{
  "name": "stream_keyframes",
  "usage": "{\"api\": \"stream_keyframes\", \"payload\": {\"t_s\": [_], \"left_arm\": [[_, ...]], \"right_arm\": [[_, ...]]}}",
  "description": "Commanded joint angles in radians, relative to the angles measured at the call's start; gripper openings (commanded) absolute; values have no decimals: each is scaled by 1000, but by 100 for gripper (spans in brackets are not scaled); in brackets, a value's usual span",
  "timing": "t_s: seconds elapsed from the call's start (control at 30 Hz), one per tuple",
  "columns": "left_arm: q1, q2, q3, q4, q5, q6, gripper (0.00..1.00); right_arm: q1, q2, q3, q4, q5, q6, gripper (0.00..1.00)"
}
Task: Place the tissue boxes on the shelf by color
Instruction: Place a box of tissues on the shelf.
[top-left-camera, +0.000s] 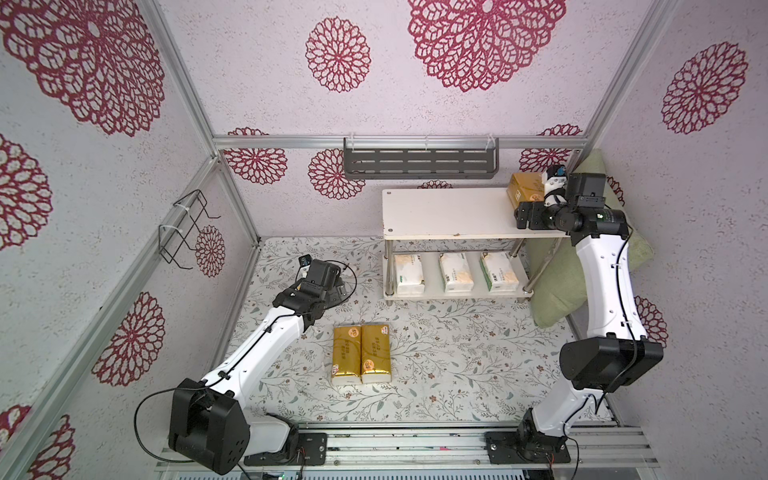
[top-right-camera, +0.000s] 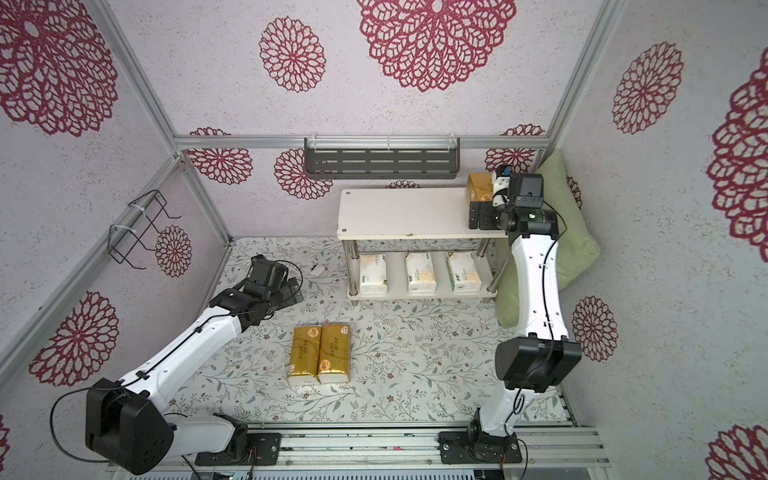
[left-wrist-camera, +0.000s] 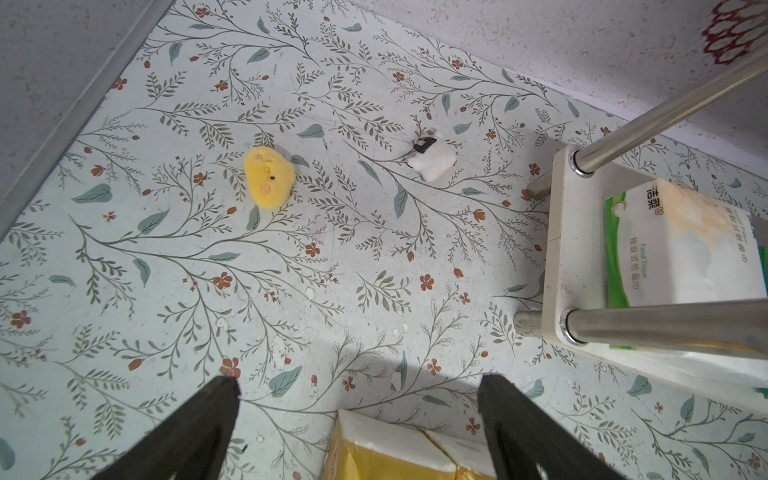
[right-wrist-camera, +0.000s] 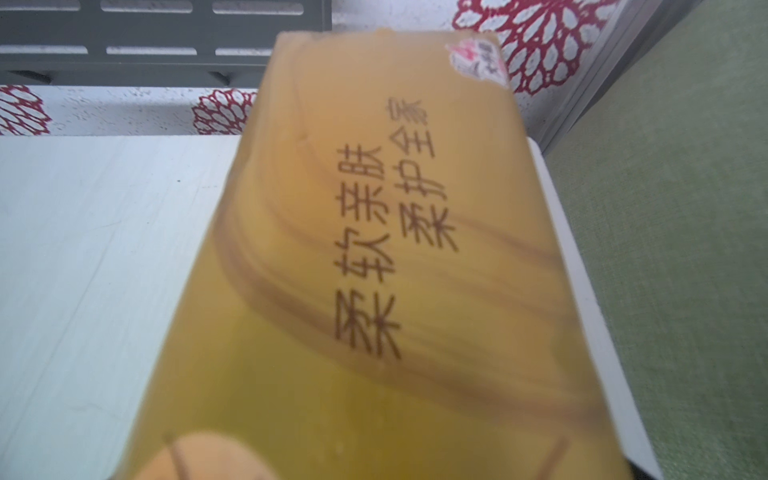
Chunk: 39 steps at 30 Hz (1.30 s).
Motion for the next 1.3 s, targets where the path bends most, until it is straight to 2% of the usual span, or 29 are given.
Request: {"api": "stream_keyframes", "payload": {"t_s": [0.0, 0.37, 0.67, 0.97, 1.27], "left_arm": [[8, -24, -9, 2, -12, -7, 97], [8, -29, -12, 0, -14, -9, 97], [7, -21, -5, 6, -5, -5, 97], [8, -9, 1, 16, 6, -4, 97], [7, -21, -5, 8, -1, -2, 97]], "right_arm": [[-2, -33, -12, 48, 2, 2, 99], [-2, -59, -35, 71, 2, -6, 99], [-2, -94, -55, 60, 15, -20, 94], [-2, -131, -119, 81, 28, -19, 93], [-2, -126, -143, 105, 53, -5, 99]]}}
